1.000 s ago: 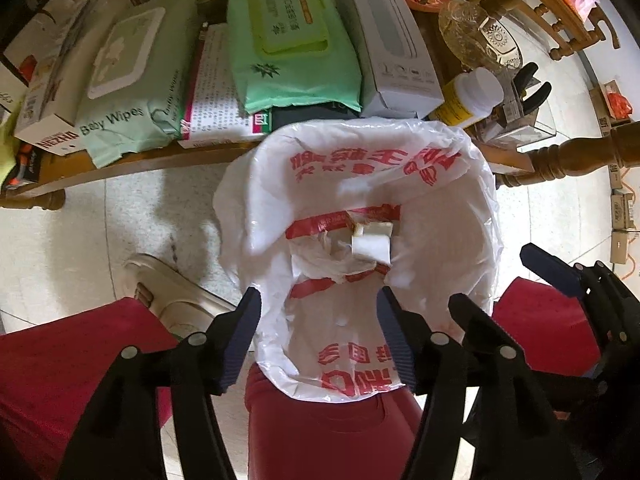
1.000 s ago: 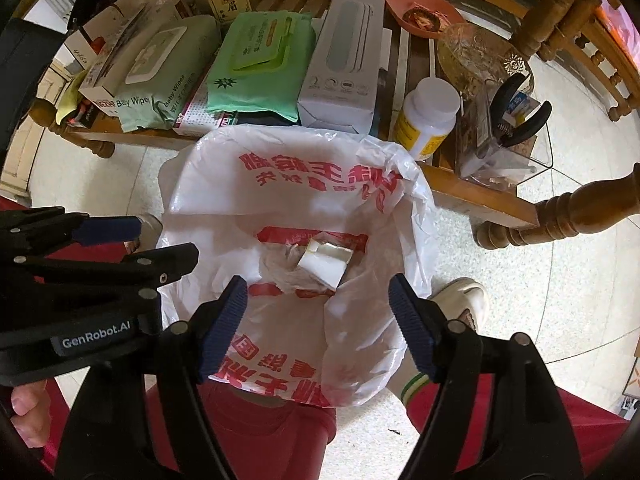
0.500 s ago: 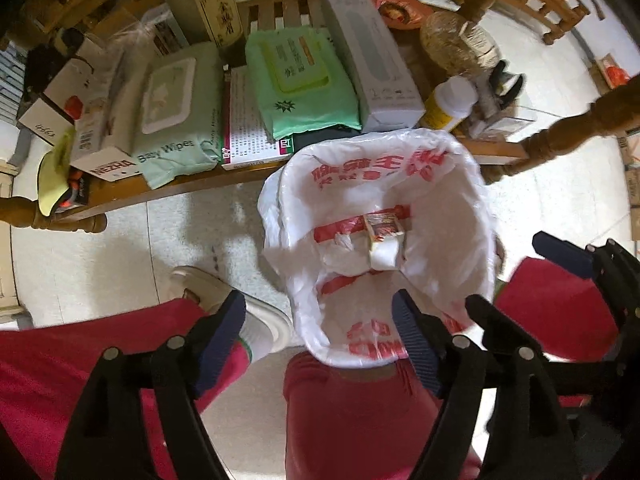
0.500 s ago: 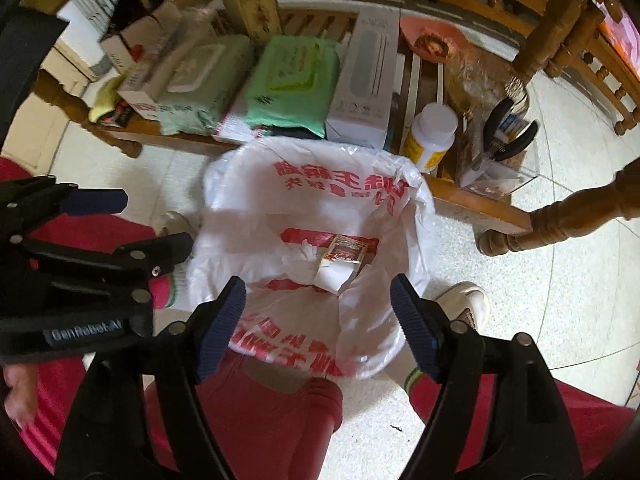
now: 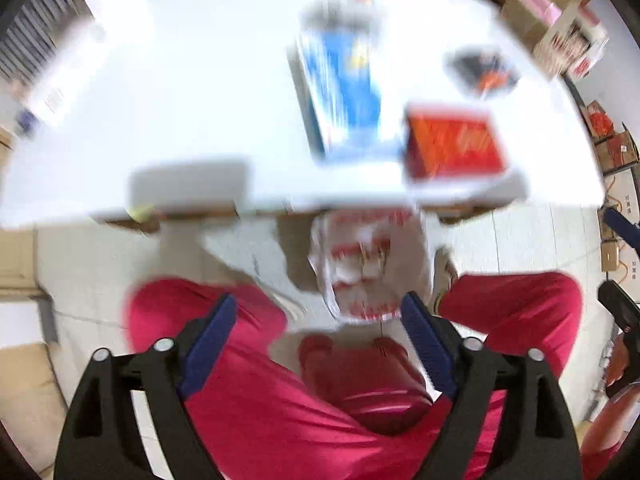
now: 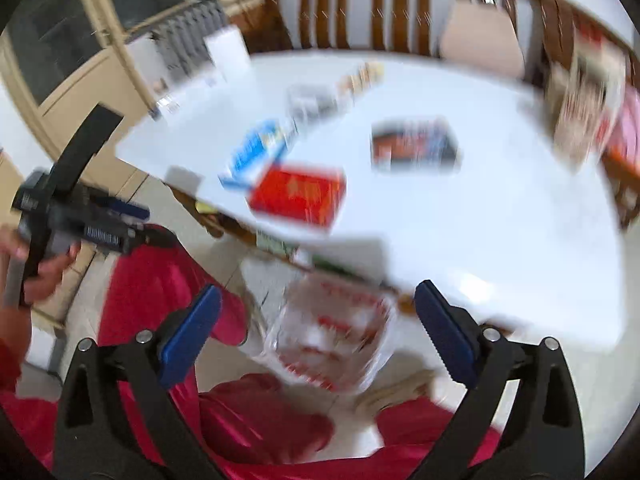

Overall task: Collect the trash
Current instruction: 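Raise both tools out of the bag back toward the table, then grip the blue-white medicine box with left tool while right tool grips the red box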

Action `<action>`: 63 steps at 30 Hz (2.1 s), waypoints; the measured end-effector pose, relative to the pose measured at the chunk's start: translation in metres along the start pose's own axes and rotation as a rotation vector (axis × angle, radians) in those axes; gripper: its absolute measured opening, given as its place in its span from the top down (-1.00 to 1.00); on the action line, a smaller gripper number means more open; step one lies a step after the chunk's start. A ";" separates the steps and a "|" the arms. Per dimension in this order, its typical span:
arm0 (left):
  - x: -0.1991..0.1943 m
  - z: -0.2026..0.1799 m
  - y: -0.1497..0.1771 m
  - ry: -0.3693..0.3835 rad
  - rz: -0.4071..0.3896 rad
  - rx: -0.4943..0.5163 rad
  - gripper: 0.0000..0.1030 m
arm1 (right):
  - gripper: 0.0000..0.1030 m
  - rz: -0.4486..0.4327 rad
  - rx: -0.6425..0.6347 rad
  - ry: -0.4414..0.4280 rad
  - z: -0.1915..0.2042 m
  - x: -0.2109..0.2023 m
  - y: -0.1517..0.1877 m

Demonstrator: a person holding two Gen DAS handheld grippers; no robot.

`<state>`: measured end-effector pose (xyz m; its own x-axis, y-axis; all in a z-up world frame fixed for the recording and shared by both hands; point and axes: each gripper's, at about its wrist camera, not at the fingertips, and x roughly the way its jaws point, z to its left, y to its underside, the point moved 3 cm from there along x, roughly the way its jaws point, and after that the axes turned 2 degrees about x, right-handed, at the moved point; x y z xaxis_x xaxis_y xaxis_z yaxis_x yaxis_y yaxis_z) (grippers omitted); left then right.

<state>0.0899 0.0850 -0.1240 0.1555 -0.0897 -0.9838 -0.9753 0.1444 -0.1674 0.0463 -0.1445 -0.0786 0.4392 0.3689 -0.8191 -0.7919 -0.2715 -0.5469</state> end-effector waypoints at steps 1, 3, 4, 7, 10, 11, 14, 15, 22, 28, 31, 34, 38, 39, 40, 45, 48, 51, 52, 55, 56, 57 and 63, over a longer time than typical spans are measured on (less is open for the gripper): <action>-0.021 0.000 -0.009 -0.009 -0.030 0.008 -0.72 | -0.86 -0.010 -0.019 -0.004 0.001 -0.014 -0.012; -0.059 0.000 -0.025 -0.036 -0.088 0.025 -0.74 | -0.87 -0.037 -0.053 -0.031 0.002 -0.042 -0.037; -0.077 -0.002 -0.032 -0.051 -0.114 0.037 -0.79 | -0.87 -0.053 -0.071 -0.038 0.002 -0.054 -0.050; -0.117 -0.006 -0.051 -0.063 -0.150 0.065 -0.85 | -0.87 -0.106 -0.123 -0.026 0.003 -0.082 -0.081; -0.138 -0.013 -0.065 -0.037 -0.155 0.081 -0.85 | -0.87 -0.133 -0.175 -0.015 0.004 -0.101 -0.105; -0.143 -0.015 -0.069 -0.030 -0.156 0.088 -0.85 | -0.87 -0.132 -0.186 -0.015 0.005 -0.103 -0.110; -0.149 -0.023 -0.081 -0.027 -0.147 0.101 -0.85 | -0.87 -0.134 -0.233 -0.022 0.008 -0.107 -0.125; -0.149 -0.024 -0.084 -0.026 -0.142 0.105 -0.85 | -0.87 -0.129 -0.248 -0.033 0.008 -0.109 -0.130; -0.136 -0.038 -0.105 -0.037 -0.111 0.137 -0.85 | -0.87 -0.076 -0.316 -0.068 0.010 -0.091 -0.150; -0.096 -0.036 -0.121 -0.039 -0.017 0.130 -0.85 | -0.87 -0.020 -0.366 -0.082 0.014 -0.065 -0.154; -0.082 -0.033 -0.130 -0.032 0.010 0.118 -0.85 | -0.87 0.003 -0.381 -0.100 0.014 -0.057 -0.158; -0.070 -0.030 -0.137 -0.023 0.029 0.104 -0.85 | -0.87 0.031 -0.405 -0.101 0.014 -0.049 -0.159; -0.052 -0.032 -0.140 -0.012 0.065 0.103 -0.85 | -0.87 0.084 -0.438 -0.120 0.018 -0.030 -0.154; -0.045 -0.033 -0.140 -0.013 0.075 0.104 -0.85 | -0.87 0.100 -0.450 -0.123 0.019 -0.023 -0.152; -0.040 -0.033 -0.141 -0.014 0.083 0.105 -0.85 | -0.87 0.112 -0.456 -0.128 0.020 -0.018 -0.149; -0.014 -0.031 -0.141 -0.017 0.122 0.105 -0.85 | -0.87 0.196 -0.491 -0.182 0.028 0.010 -0.139; 0.002 -0.028 -0.142 -0.016 0.146 0.088 -0.85 | -0.87 0.259 -0.540 -0.202 0.034 0.028 -0.128; 0.018 -0.025 -0.143 -0.006 0.168 0.066 -0.85 | -0.87 0.329 -0.589 -0.240 0.043 0.046 -0.115; 0.023 -0.023 -0.143 -0.001 0.178 0.058 -0.85 | -0.87 0.348 -0.606 -0.252 0.046 0.052 -0.111; 0.036 -0.020 -0.144 0.004 0.202 0.043 -0.85 | -0.87 0.396 -0.662 -0.285 0.051 0.070 -0.100; 0.042 -0.018 -0.144 0.003 0.211 0.036 -0.85 | -0.87 0.416 -0.679 -0.289 0.052 0.078 -0.096; 0.045 -0.016 -0.144 0.001 0.215 0.031 -0.85 | -0.87 0.430 -0.689 -0.292 0.053 0.084 -0.094; 0.063 -0.008 -0.147 0.004 0.248 0.001 -0.85 | -0.87 0.498 -0.780 -0.279 0.057 0.122 -0.074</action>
<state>0.2414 0.0505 -0.1611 -0.0894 -0.0557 -0.9944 -0.9834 0.1634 0.0793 0.1346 -0.0281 -0.1283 -0.0669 0.2228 -0.9726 -0.3112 -0.9308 -0.1918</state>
